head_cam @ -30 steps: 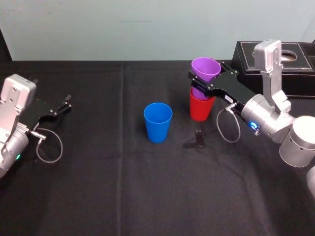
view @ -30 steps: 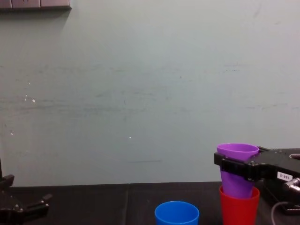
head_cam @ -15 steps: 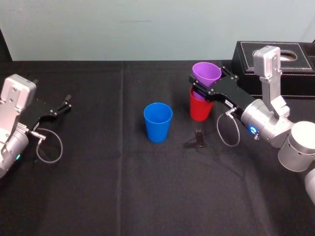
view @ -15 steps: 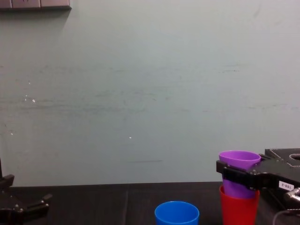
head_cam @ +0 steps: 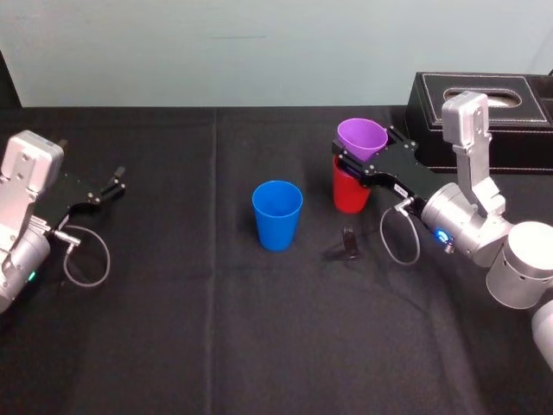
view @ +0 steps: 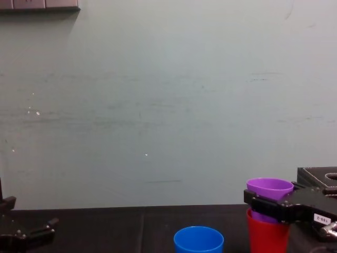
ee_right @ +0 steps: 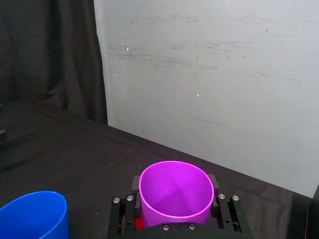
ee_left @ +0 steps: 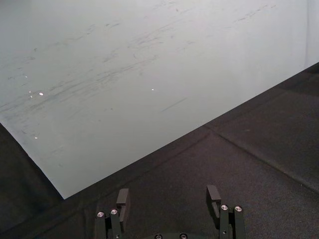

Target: Stack the three plastic cups sequentially using one hand.

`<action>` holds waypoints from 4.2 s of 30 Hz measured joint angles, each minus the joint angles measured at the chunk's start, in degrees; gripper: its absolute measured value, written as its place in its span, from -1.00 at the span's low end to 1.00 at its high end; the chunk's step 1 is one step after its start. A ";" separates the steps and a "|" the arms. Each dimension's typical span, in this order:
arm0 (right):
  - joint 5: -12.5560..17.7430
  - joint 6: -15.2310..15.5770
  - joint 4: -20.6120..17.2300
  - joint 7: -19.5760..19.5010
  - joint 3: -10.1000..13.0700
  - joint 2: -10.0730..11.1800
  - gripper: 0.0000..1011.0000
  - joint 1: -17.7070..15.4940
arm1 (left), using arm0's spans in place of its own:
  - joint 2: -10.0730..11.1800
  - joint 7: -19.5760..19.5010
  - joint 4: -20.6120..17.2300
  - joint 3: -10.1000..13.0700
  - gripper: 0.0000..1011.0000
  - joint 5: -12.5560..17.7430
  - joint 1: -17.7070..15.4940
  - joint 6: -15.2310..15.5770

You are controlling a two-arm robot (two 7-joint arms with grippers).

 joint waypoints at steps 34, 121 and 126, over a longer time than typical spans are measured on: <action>-1.05 -1.08 0.90 -0.27 -0.06 -0.28 0.91 0.02 | 0.00 0.00 0.00 0.00 0.99 0.00 0.00 0.00; -2.94 0.40 -6.62 3.17 -7.81 0.57 0.98 -6.65 | 0.00 0.00 0.00 0.00 0.99 0.00 0.00 0.00; -2.98 0.28 -5.96 3.00 -8.05 0.03 0.98 -6.27 | 0.00 0.00 0.00 0.00 0.99 0.00 0.00 0.00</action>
